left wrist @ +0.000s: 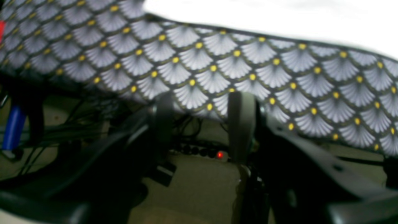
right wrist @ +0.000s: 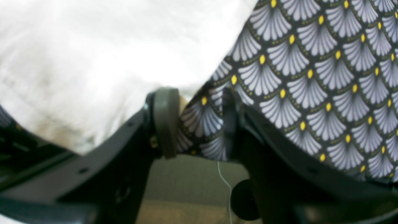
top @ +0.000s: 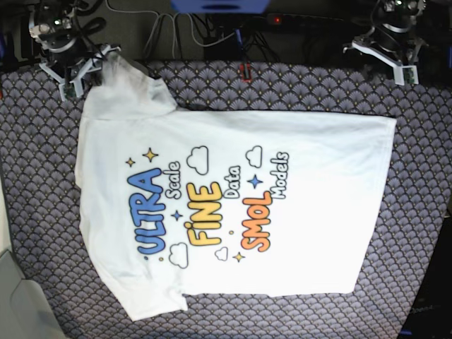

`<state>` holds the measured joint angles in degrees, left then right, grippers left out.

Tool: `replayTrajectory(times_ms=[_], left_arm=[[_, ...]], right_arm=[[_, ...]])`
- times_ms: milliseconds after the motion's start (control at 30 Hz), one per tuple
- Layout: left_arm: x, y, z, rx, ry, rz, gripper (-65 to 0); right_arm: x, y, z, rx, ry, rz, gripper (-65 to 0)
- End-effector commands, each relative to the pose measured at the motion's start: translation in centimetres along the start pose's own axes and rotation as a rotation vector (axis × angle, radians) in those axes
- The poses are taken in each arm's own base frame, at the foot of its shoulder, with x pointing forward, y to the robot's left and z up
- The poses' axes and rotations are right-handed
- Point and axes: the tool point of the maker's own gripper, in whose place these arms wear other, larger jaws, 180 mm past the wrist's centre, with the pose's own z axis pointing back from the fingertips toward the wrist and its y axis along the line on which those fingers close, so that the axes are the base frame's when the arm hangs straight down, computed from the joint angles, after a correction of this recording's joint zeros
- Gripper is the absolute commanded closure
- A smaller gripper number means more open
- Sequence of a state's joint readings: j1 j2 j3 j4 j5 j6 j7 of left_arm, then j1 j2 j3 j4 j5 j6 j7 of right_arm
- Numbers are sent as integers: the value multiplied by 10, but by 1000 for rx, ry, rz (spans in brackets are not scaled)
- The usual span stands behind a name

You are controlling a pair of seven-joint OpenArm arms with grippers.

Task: Fold the T-shirt properly
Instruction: 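Move both grippers down to the shirt's hem corners and grasp them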

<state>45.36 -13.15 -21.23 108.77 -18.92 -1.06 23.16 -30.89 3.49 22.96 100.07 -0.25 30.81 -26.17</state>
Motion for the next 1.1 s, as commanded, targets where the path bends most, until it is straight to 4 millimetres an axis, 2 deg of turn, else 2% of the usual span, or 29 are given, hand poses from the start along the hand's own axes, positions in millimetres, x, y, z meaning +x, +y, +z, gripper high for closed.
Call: replayTrajectory(times_ms=[0,300,467,533,600,800,933,1067], left_arm=[[9,1,3,2,-35,-12,-281],[11,2,2,2,-43,-13,-281],[15,0,0,1,-52,-9,-281],[15,1,0,1,-50,-9,-281],[15,1,-1,1,-52,-9,-281],[18,2,-3,6,-60,-5,-281],[32,0,-10,4,-98,2,-283],[58,19,-13,61,-170,31,-284]], right_arm=[[0,7,1,20,3,8,-244],[2,32,-4,87,1,33,-227],[0,38,-7,108,10,36,-131],[-1,38,-13,110,14,26,-76],[-10,37,-18,112,40,8,-7],[-17,31,-20,109,58,19,0],[-14,30,-19,106,52,22,0],[0,27,-13,94,13,43,0]])
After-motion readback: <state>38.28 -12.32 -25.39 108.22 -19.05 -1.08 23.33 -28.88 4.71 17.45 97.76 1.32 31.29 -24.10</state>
